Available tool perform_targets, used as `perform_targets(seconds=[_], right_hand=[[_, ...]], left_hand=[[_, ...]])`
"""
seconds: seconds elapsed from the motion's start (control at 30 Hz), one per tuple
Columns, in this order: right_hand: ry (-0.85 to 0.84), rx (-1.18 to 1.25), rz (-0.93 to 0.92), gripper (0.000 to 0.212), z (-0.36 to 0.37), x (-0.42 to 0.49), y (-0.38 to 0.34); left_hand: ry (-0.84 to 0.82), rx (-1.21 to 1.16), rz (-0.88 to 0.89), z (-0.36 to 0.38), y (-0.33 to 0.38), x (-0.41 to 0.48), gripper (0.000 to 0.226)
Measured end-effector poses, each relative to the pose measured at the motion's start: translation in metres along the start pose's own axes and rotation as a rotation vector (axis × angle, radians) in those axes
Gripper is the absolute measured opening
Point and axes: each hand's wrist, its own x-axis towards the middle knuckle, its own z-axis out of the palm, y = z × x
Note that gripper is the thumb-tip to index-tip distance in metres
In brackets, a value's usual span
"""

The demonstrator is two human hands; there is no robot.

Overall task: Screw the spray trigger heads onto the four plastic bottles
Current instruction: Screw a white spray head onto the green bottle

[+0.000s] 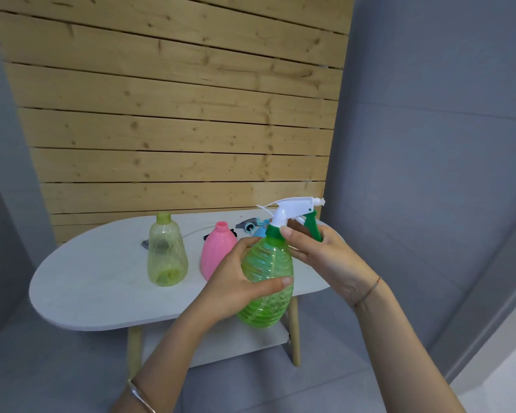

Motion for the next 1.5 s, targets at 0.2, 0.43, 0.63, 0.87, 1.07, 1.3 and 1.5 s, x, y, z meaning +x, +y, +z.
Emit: perform_targets(seconds=[0.2, 0.43, 0.63, 0.87, 1.07, 1.3, 1.5], right_hand=[[0.229, -0.086, -0.032, 0.026, 0.002, 0.001, 0.003], [0.129, -0.066, 0.004, 0.024, -0.002, -0.002, 0.001], [0.180, -0.056, 0.015, 0.029, -0.004, -0.004, 0.005], [0.209, -0.028, -0.020, 0.021, -0.006, -0.003, 0.006], [0.285, 0.112, -0.122, 0.020, -0.020, -0.002, 0.004], [0.359, 0.148, -0.164, 0.023, -0.014, 0.002, 0.003], [0.348, 0.179, -0.192, 0.030, -0.018, 0.000, 0.001]], left_hand=[[-0.034, -0.010, 0.002, 0.001, 0.002, -0.001, 0.067], [-0.029, -0.007, 0.012, 0.000, 0.002, 0.000, 0.071], [-0.066, -0.020, -0.012, 0.004, 0.000, -0.002, 0.064], [-0.068, -0.111, -0.032, 0.007, 0.002, -0.003, 0.071], [-0.205, -0.563, -0.381, -0.004, -0.009, -0.001, 0.071], [-0.063, -0.583, -0.241, 0.004, -0.004, 0.009, 0.067], [0.117, -0.405, -0.091, 0.015, -0.002, 0.008, 0.070]])
